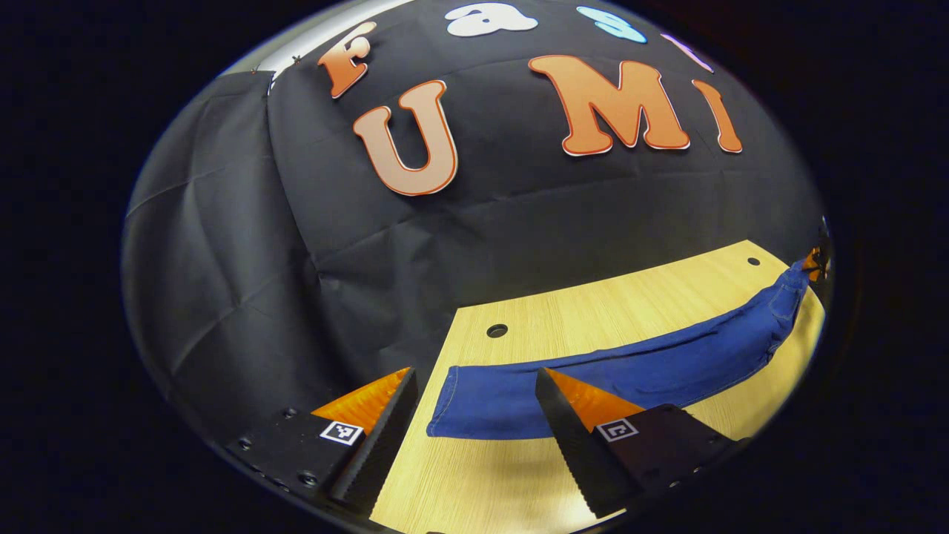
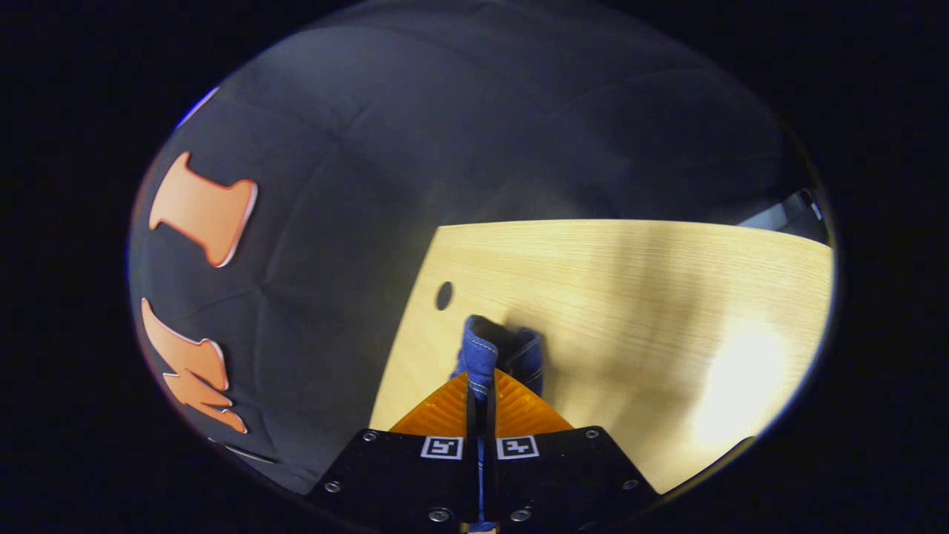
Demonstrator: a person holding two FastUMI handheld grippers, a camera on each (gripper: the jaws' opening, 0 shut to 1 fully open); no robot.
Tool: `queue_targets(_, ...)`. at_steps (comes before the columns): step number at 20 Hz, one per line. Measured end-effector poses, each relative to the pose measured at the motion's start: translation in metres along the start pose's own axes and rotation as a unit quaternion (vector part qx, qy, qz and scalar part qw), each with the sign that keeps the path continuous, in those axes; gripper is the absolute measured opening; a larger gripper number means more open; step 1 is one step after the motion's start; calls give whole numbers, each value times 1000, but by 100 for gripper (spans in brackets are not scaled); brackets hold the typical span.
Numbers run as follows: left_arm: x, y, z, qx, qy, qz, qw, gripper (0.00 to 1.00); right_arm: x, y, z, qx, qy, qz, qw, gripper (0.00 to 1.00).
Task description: Grasp the waist and the cuffs of the jeans and fold them to make the two legs overlap; first hold the waist and fold one-third of the jeans toward the cuffs, then hold the cuffs and fold the remaining one-third in the same direction to finish folding.
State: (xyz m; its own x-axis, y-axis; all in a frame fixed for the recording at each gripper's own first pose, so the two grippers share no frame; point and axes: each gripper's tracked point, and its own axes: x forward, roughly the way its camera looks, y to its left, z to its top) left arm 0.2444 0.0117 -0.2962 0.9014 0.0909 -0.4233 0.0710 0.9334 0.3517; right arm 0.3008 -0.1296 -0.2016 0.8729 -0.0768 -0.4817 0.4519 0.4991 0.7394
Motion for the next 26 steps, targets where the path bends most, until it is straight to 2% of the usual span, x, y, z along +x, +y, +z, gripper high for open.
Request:
queue_targets(4, 13, 28, -7, 3, -9, -16, 1000, 98, -31, 72, -18, -73, -21, 46, 996, 2)
queue_targets(7, 27, 56, -17, 0, -16, -33, 999, 98, -54, 130, -58, -129, -27, 74, 988, 2)
queue_targets(12, 55, 108, -36, 1, -16, -50, 999, 98, -64, 209, -163, -226, -9, 106, 968, 2)
queue_targets(14, 62, 124, -41, 1, -17, -57, 998, 98, -54, 236, -211, -241, 16, 125, 962, 2)
queue_targets(19, 77, 155, -55, 3, -18, -66, 998, 98, -41, 240, -328, -311, 79, 121, 939, 2)
queue_targets(22, 84, 168, -66, 1, -13, -69, 997, 98, -33, 220, -365, -337, 109, 104, 929, 2)
queue_targets(26, 94, 173, -86, -10, -3, -75, 997, 98, -21, 190, -419, -391, 137, 69, 908, 3)
